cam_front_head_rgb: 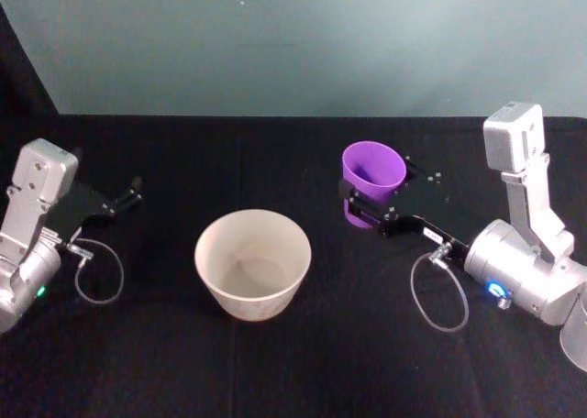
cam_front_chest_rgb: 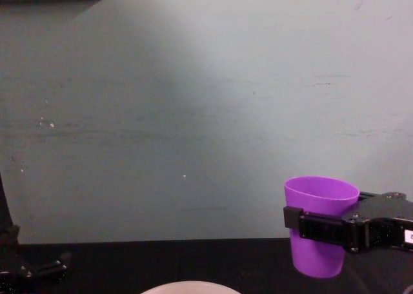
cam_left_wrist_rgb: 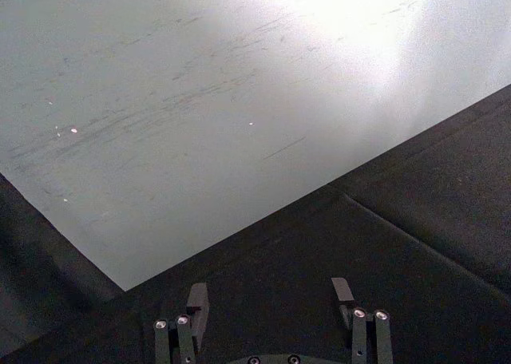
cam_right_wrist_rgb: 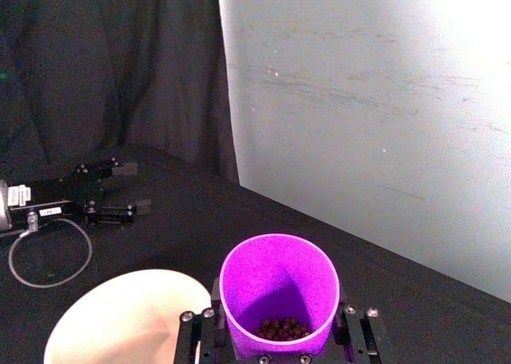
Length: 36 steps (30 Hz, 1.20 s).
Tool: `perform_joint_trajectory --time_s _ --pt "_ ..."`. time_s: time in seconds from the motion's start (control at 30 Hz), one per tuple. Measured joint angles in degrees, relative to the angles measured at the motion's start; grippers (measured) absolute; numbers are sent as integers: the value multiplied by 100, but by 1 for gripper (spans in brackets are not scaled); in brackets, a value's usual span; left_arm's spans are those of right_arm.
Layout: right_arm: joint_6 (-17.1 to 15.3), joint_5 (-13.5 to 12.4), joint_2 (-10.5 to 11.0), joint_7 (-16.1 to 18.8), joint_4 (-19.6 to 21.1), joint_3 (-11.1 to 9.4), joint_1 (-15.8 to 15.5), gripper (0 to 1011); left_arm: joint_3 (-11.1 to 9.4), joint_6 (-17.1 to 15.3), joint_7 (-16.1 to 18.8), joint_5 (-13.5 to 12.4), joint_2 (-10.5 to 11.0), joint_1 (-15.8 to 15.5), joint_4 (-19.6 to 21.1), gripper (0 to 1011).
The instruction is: Pick up the cup and pour the mung beans from the cup into the bowl.
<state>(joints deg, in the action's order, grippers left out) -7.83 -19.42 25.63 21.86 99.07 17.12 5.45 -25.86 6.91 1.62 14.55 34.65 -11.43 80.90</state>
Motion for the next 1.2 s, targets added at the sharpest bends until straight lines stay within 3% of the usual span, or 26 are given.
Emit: perform_joint_trajectory --time_s 0.83,1.03,1.07,1.13,1.2 --pt "-1 1 9 -1 1 8 4 726 0 0 0 0 0 0 0 1000" --pt "-144 429 152 -151 142 214 135 726 0 0 0 0 0 0 0 1000" --pt "-208 639 192 -204 198 303 184 726 0 0 0 0 0 0 0 1000" --pt "-242 741 210 -230 224 338 206 726 0 0 0 0 0 0 0 1000" --pt "-345 1109 255 -298 317 476 295 726 0 0 0 0 0 0 0 1000"
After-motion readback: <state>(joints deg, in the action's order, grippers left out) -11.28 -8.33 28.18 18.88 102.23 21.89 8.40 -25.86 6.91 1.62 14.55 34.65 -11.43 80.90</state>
